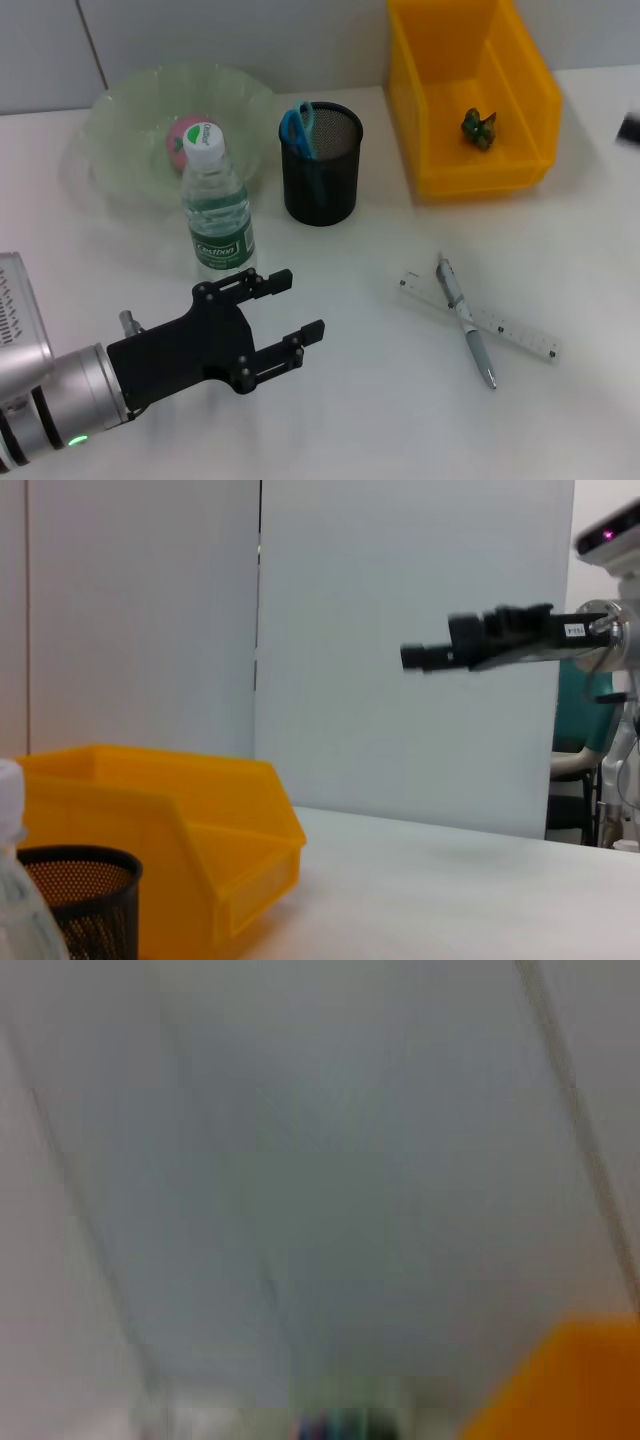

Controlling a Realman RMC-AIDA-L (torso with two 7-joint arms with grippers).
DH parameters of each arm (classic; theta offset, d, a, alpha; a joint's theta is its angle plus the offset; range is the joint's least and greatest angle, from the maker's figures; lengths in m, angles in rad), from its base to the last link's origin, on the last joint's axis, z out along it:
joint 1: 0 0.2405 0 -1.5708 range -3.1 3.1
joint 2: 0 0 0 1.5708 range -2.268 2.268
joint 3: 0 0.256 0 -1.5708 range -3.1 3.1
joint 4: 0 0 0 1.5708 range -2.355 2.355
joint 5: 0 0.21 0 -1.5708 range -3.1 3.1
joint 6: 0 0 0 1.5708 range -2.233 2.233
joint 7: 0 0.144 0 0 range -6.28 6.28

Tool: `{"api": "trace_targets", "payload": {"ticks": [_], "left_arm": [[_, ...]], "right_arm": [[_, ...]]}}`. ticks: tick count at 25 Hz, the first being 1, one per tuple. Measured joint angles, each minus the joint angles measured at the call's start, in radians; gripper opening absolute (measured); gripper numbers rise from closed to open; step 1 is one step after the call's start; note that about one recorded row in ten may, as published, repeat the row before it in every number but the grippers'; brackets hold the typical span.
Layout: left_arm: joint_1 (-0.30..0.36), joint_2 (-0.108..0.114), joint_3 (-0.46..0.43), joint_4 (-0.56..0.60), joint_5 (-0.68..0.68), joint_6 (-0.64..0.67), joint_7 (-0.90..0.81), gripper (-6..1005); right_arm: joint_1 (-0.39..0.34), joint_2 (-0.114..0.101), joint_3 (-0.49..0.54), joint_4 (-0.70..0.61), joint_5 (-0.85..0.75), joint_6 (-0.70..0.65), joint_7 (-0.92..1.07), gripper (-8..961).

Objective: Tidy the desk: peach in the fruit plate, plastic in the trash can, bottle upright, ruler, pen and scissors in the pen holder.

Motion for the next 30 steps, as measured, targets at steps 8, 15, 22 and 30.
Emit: {"api": "trace_targets", "payload": {"ticks": [8,15,22,30], "left_arm": [[0.001,-0.001,0.002,-0.008,0.0,0.0,-0.006,670],[0.0,0.002,0.008,-0.008,0.0,0.0,-0.02,671],[-0.012,0.006,0.014,-0.007,0.057,0.0,-0.077,672],[-0.029,0.011,0.0,0.004,0.167,-0.002,-0.158,673]], "right_arm": [[0.213,-0.07,-0.372,-0.253,-0.466,-0.082,0.428,818],[0.389,-0.043,-0.598,-0.231,-0.706,-0.032,0.523,805],[0.433,0.033,-0.717,-0.22,-0.809,0.091,0.534,791],[0.439,0.038,-0.861,-0.112,-0.755,0.22,0.605,777]]}}
